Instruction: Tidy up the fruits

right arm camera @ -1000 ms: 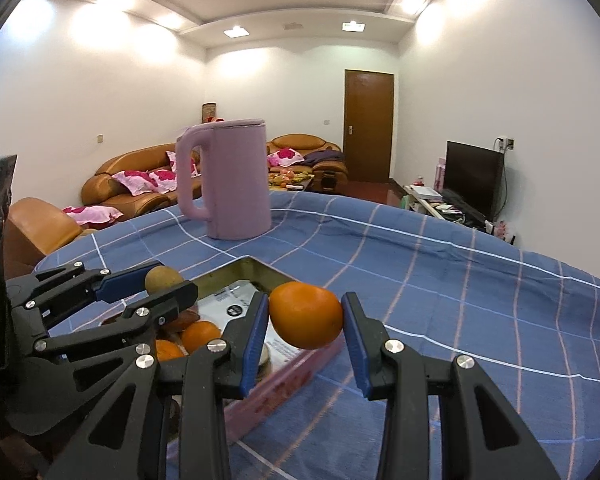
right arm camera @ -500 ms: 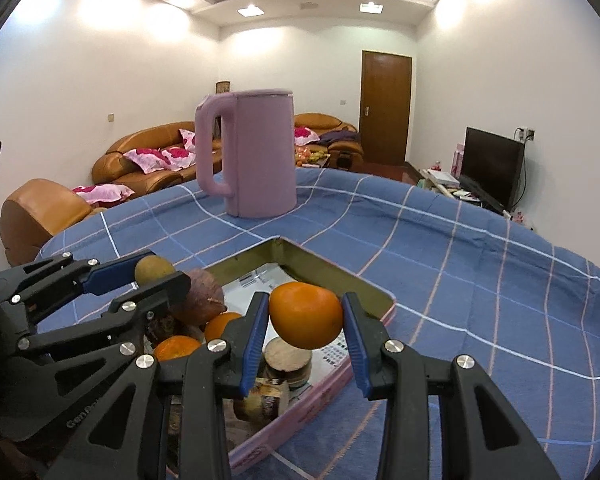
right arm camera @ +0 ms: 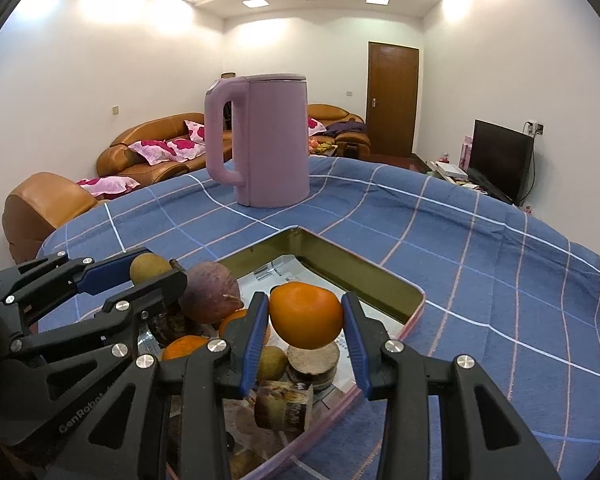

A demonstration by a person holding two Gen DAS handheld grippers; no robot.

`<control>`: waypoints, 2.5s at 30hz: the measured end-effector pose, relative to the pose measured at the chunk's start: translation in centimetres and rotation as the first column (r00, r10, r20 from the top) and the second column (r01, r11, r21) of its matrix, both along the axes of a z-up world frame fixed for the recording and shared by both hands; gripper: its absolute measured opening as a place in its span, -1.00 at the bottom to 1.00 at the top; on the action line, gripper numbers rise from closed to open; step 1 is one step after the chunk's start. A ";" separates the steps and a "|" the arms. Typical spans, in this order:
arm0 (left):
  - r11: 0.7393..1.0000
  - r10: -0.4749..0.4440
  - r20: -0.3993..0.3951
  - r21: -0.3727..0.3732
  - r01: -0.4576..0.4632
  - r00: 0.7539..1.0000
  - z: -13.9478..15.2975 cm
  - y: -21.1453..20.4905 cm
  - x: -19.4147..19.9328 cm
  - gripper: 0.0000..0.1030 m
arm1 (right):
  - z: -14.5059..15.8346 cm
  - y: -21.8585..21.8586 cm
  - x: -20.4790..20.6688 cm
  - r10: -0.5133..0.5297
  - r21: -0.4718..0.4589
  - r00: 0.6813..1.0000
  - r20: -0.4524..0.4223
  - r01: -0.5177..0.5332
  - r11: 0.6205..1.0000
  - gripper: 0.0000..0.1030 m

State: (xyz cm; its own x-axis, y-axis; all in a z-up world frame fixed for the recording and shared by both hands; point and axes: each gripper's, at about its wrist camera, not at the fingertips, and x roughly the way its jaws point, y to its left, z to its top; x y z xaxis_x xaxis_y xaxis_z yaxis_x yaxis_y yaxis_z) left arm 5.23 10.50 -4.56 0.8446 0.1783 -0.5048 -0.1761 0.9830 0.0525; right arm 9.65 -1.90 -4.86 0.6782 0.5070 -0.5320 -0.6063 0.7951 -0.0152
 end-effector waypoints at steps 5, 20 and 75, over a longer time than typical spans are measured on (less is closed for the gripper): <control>1.000 -0.006 -0.009 0.001 0.006 1.000 -0.4 0.2 -0.1 -0.40 | -0.2 0.3 0.0 0.005 -0.003 1.000 -0.007 -0.005 1.000 -0.23; 1.000 -0.014 -0.063 0.000 0.014 0.998 -1.6 0.2 0.5 -0.40 | -1.2 1.0 0.3 0.010 -0.030 0.999 -0.050 -0.012 0.999 -0.23; 1.000 -0.004 0.030 0.015 0.003 1.000 2.3 -1.8 -4.5 1.00 | 3.7 -8.4 -5.7 -0.148 0.137 0.988 0.036 0.142 0.980 0.40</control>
State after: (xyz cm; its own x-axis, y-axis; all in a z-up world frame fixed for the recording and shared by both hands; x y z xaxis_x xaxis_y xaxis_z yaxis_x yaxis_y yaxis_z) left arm 0.72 8.75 -2.29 0.8602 0.1824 -0.4761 -0.1744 0.9828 0.0614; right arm 3.96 -10.35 -1.21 0.7720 0.4654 -0.4328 -0.4853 0.8714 0.0715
